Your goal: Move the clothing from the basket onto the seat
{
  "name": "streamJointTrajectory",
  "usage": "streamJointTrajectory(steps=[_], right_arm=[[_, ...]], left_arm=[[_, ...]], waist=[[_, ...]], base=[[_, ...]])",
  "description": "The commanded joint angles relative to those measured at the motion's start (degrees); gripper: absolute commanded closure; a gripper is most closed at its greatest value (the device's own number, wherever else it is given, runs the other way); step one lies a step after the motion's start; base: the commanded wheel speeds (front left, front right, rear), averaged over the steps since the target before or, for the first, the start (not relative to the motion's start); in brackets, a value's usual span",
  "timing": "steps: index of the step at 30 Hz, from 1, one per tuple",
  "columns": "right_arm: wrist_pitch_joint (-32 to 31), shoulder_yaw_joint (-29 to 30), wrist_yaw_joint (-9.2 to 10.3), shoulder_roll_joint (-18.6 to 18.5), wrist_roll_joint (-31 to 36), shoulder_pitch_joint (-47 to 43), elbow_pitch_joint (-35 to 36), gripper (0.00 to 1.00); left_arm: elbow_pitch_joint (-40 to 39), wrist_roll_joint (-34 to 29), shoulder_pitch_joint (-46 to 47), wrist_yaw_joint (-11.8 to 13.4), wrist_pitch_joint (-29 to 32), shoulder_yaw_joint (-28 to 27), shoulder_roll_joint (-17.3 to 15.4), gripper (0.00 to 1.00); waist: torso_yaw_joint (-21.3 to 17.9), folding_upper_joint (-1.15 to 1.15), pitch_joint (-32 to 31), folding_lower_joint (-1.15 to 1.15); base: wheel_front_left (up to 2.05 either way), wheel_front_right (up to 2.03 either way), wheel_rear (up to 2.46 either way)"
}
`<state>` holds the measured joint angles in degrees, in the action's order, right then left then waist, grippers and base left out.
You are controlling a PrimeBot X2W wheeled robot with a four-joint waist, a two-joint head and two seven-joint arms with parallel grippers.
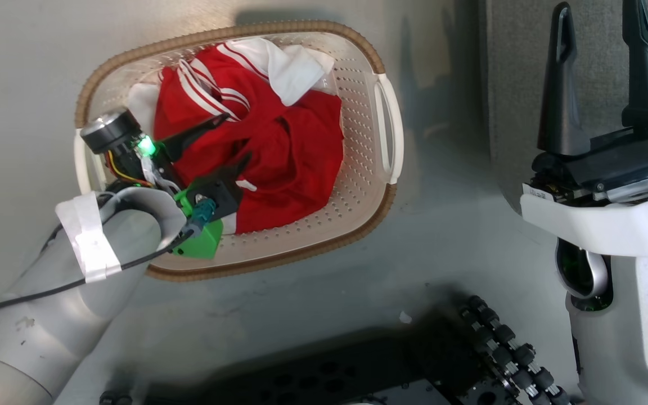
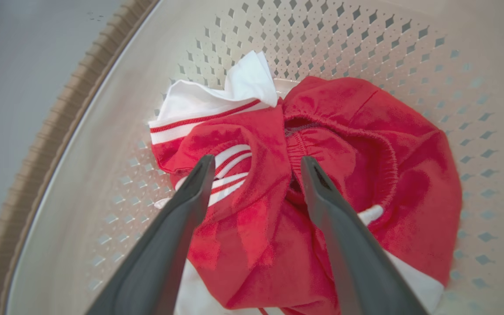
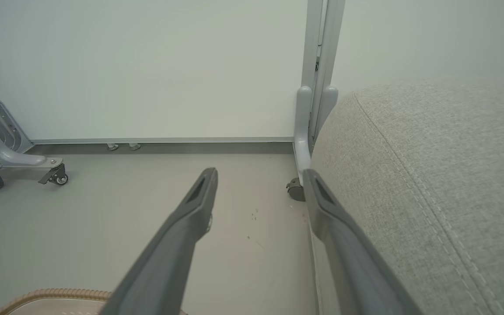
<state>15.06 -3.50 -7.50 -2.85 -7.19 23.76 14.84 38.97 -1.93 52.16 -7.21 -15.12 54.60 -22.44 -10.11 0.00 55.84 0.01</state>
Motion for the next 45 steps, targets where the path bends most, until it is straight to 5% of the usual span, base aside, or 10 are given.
streamJointTrajectory(steps=[1,20,22,32,45], right_arm=[[0.2,-0.1,0.02,-0.1,-0.7,0.7,0.2,0.0],[0.2,-1.2,0.02,-0.1,-1.8,-1.1,1.3,0.0],[0.2,-1.2,0.02,-0.1,-1.9,-1.1,1.2,0.0],[0.2,-2.1,0.02,-0.1,-2.8,0.2,-1.1,0.0],[0.2,-2.5,0.02,-0.1,-0.9,-4.3,-6.9,0.0]], left_arm=[[0.7,-0.8,1.7,0.6,-0.1,0.2,-0.7,0.0],[21.1,2.3,9.6,0.3,-0.1,1.2,3.5,0.0],[21.0,2.2,10.2,0.3,-0.1,1.7,3.9,1.0],[15.2,3.6,7.3,1.9,-0.1,1.6,2.7,1.0],[6.7,10.0,-6.3,3.6,-0.1,-1.8,7.5,1.0]], waist=[[-2.2,0.0,2.2,-0.01],[-3.5,0.0,5.1,-0.01],[-3.6,0.0,5.1,-0.01],[-3.8,0.0,1.8,-0.01],[0.4,0.0,-19.4,-0.01]], base=[[0.0,0.0,0.0],[0.0,0.0,0.0],[0.0,0.0,0.0],[0.0,0.0,0.0],[0.0,0.0,0.0]])
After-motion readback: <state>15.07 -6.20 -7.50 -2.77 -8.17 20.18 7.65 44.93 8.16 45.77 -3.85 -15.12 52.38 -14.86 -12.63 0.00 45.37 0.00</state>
